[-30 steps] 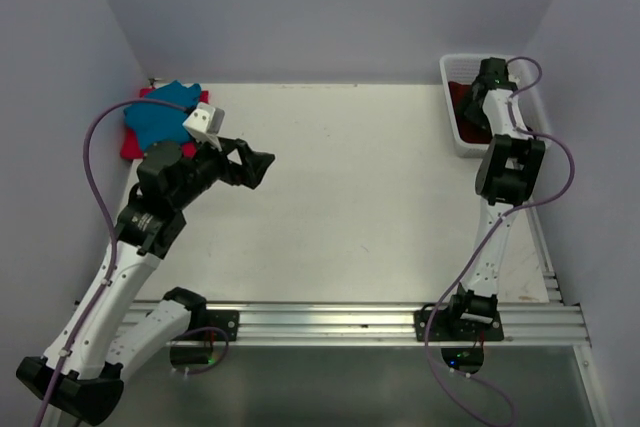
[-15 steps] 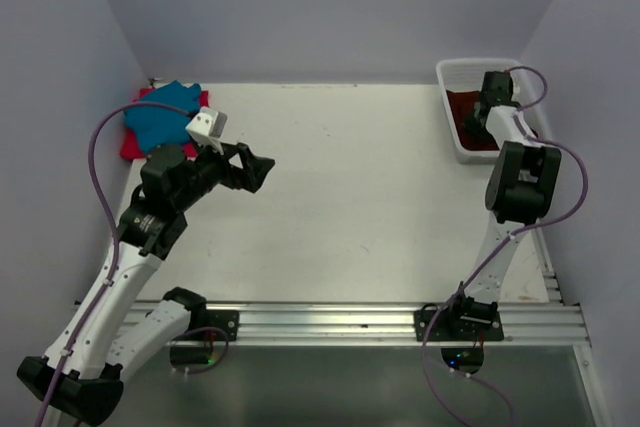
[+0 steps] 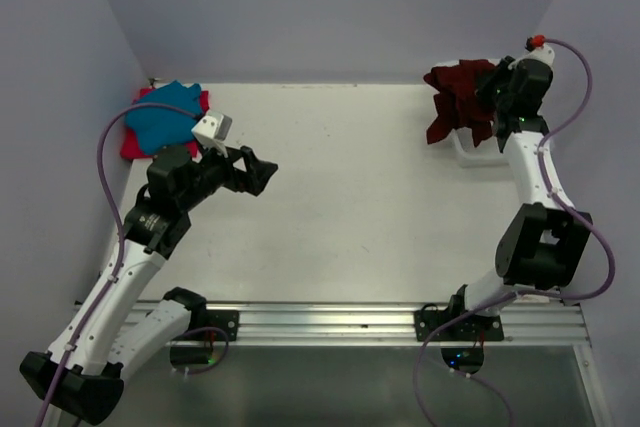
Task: Fold and stack the t-shirts
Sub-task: Grab crumpled tshirt from bin with the right arm, then move the tshirt to the center of the board
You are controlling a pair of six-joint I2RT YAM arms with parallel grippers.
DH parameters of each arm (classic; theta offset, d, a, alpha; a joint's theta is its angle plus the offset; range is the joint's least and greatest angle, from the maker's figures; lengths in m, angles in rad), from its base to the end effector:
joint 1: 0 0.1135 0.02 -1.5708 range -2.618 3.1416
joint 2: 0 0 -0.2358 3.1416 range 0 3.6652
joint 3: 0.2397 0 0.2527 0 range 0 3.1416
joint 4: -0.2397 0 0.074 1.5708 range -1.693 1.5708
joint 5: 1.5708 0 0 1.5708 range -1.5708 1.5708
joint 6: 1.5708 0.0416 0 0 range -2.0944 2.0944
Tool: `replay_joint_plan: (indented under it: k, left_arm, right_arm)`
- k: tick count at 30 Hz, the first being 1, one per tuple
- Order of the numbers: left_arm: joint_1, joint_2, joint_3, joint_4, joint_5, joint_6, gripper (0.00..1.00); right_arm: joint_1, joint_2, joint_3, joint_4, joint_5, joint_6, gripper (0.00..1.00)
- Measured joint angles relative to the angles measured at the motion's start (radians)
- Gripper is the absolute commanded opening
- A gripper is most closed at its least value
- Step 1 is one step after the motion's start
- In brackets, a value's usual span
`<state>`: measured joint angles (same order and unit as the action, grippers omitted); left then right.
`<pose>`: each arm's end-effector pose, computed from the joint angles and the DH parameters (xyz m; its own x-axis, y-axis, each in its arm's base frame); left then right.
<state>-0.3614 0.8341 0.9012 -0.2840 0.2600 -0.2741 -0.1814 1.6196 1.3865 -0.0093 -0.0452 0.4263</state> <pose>0.1964 -0.0857 0.3399 -0.3498 -0.1474 -0.9251 0.5005 0.8054 -0.3176 0.3902 -0.0697 0.3229 -0.1583 0.4490 -0.8794 0.2224 0.8839 0.4113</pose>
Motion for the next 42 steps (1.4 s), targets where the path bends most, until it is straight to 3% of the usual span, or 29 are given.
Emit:
replay_joint_plan:
  k: [10,18,23,26,27,28,29,35,42]
  left_arm:
    - [0.0,-0.003,-0.017,0.019,0.013,-0.003,1.0]
    - [0.0,-0.014,-0.027,0.022,0.025,-0.005,1.0]
    - [0.0,-0.042,-0.045,0.027,0.024,-0.014,1.0]
    - [0.0,-0.059,-0.051,0.026,0.023,-0.021,1.0]
    - [0.0,-0.063,-0.052,0.027,0.023,-0.021,1.0]
    - [0.0,-0.067,-0.052,0.027,0.023,-0.021,1.0]
    - [0.0,-0.069,-0.052,0.027,0.023,-0.021,1.0]
    - [0.0,-0.072,-0.052,0.025,0.016,-0.021,1.0]
    - [0.0,-0.09,-0.052,0.013,0.005,-0.02,1.0]
  right_arm:
    - [0.011,-0.176,-0.099,0.156,-0.418,0.09,0.0]
    - [0.111,-0.206,-0.142,0.327,-0.794,0.25,0.0]
    - [0.217,-0.185,-0.15,0.562,-1.002,0.447,0.0]
    - [0.288,-0.118,-0.159,0.875,-1.11,0.683,0.0]
    - [0.311,-0.08,-0.154,0.977,-1.143,0.784,0.14]
    - [0.334,-0.036,-0.144,1.053,-1.175,0.888,0.77]
    - [0.359,0.015,-0.127,1.11,-1.206,0.982,0.99]
    - [0.448,0.198,-0.13,1.215,-1.264,1.22,0.99]
    - [0.436,0.166,-0.136,1.275,-1.291,1.209,0.99]
